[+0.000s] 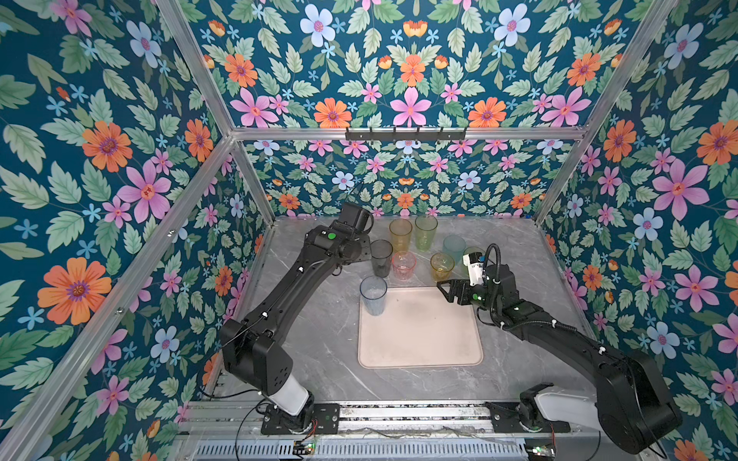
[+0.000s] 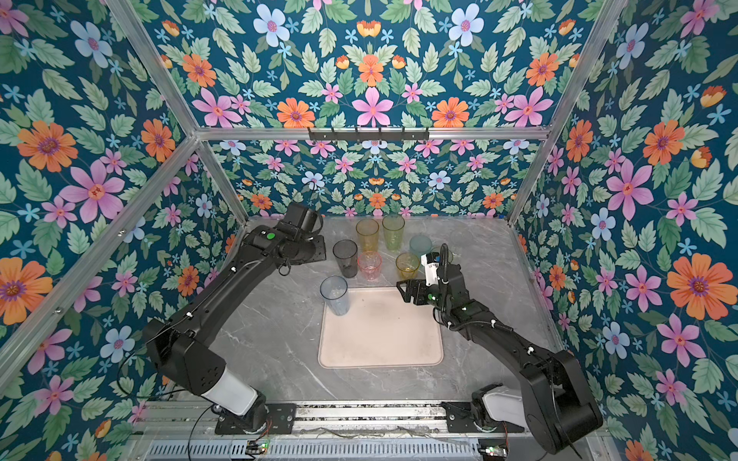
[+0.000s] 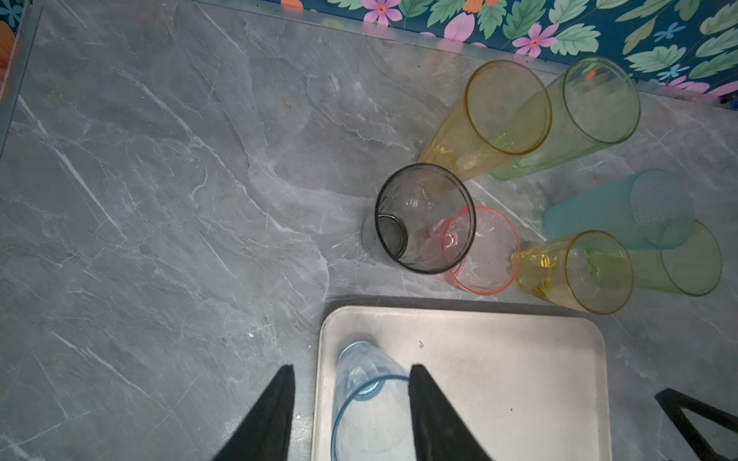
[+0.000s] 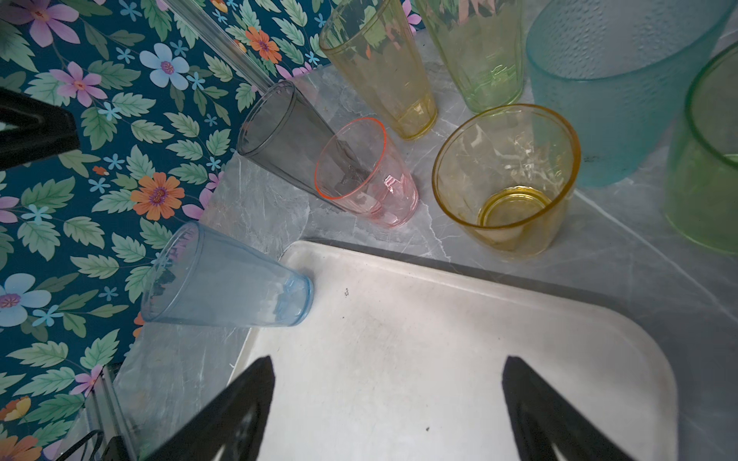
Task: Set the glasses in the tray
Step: 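Move the left gripper over the grey glass beside the pink glass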
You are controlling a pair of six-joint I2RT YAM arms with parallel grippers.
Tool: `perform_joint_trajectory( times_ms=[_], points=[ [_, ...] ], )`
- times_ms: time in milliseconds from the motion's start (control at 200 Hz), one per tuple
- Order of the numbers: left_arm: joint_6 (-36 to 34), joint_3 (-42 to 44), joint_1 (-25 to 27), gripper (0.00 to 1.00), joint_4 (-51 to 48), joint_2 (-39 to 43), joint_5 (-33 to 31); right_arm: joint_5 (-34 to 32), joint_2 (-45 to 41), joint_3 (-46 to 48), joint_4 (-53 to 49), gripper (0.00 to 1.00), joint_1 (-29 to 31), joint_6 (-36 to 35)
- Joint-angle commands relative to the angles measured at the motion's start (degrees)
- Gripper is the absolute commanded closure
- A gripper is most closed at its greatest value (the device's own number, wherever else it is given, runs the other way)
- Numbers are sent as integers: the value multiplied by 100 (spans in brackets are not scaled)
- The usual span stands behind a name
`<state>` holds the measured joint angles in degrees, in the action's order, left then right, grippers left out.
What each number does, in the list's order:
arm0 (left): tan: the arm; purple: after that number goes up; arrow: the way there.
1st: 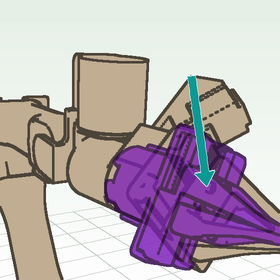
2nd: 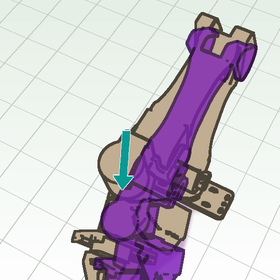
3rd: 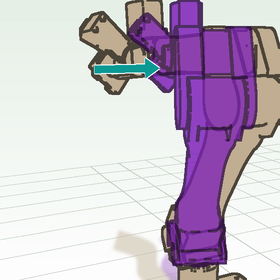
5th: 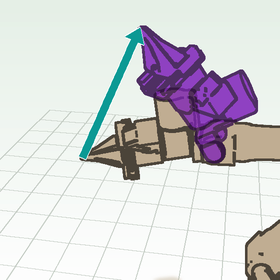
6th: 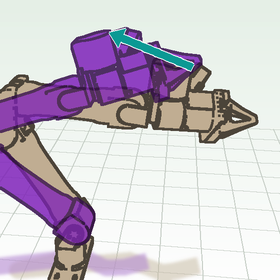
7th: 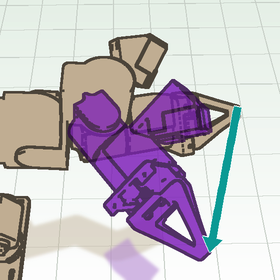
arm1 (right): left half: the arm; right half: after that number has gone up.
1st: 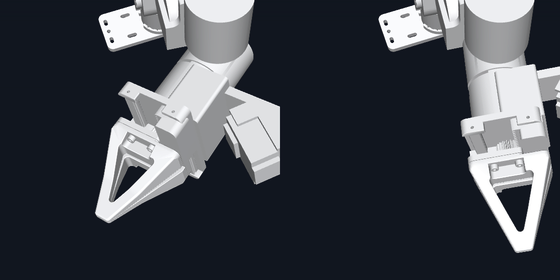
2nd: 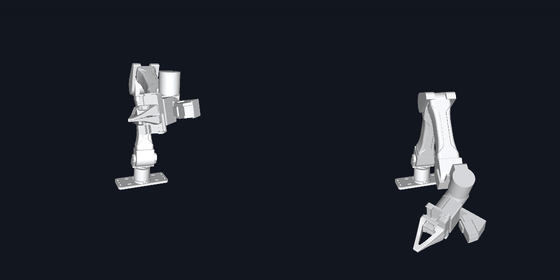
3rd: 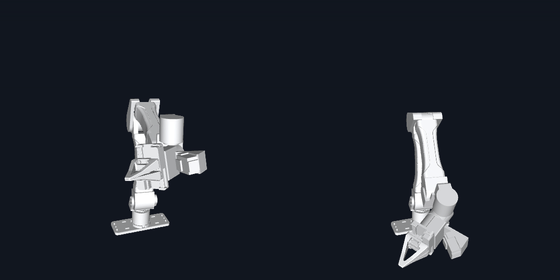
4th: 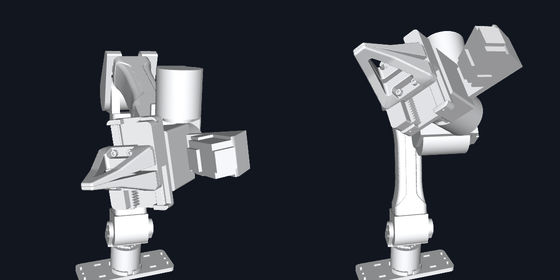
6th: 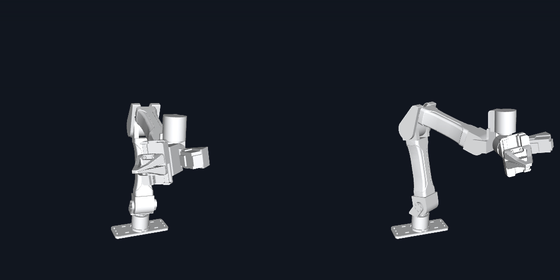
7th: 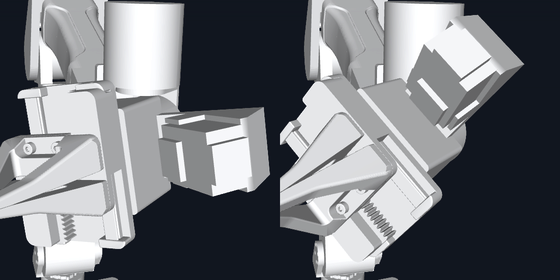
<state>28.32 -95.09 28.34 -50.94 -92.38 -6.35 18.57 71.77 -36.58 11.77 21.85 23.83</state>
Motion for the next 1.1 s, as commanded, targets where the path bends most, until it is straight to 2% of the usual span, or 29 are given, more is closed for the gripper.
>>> perform_joint_trajectory(
  times_ms=[0,605,1095],
  points=[
    [-179,-292,-87,50,31,-180,124,43,-14,2,192,9,35,-83],
    [-353,-1182,-372,49,104,-1454,219,-2,89,-78,107,9,99,-156],
    [-371,-1407,-381,48,181,-2102,516,-50,146,-122,52,9,103,-158]
  ],
)
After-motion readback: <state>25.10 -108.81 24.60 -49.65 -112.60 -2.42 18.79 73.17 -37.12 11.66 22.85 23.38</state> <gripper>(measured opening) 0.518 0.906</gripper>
